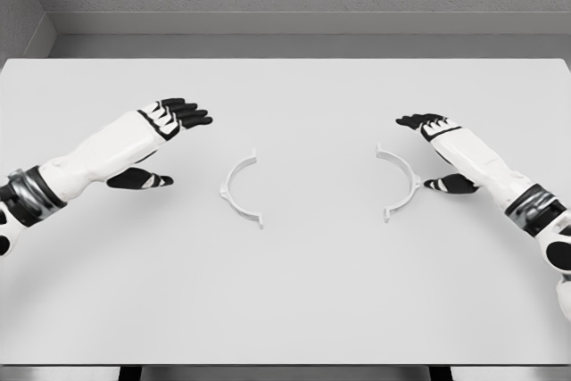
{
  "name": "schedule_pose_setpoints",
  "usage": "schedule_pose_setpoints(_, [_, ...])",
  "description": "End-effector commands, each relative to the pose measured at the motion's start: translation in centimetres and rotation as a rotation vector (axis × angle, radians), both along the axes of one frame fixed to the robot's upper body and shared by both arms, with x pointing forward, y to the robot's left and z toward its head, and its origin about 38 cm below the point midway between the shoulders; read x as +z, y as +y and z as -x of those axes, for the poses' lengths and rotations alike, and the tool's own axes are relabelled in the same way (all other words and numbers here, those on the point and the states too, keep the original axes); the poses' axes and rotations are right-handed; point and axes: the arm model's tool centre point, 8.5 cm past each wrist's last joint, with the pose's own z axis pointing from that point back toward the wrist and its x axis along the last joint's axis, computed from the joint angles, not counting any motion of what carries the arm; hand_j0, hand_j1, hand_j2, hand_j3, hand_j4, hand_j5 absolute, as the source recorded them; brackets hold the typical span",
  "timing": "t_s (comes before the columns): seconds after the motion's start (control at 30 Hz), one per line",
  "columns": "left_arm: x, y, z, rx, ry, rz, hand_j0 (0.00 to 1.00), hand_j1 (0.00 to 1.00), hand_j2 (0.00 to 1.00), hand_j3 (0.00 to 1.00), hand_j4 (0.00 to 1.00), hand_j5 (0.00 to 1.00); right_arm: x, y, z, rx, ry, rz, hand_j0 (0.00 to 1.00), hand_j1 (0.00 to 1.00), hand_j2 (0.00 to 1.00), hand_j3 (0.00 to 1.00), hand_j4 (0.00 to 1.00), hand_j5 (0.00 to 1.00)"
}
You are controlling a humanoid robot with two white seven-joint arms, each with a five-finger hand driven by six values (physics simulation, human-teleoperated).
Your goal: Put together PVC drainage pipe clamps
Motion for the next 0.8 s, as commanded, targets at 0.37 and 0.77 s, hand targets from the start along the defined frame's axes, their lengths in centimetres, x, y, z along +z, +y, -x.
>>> schedule_pose_setpoints(0.37, [-2.8,-1.8,-1.0,0.022,0.022,-0.014,1.0,1.0,1.0,1.0,1.0,1.0,-0.5,1.6,-0.2,0.024,0.008,-0.012,1.0,1.0,1.0,1.0,1.0,1.0])
schedule_pose_setpoints(0.77, [-3.7,-2.6,-0.5,-0.005,0.044,-0.023,1.0,1.0,1.0,1.0,1.0,1.0,-0.3,2.0,-0.7,0.014,0.007,-0.01,1.0,1.0,1.0,1.0,1.0,1.0])
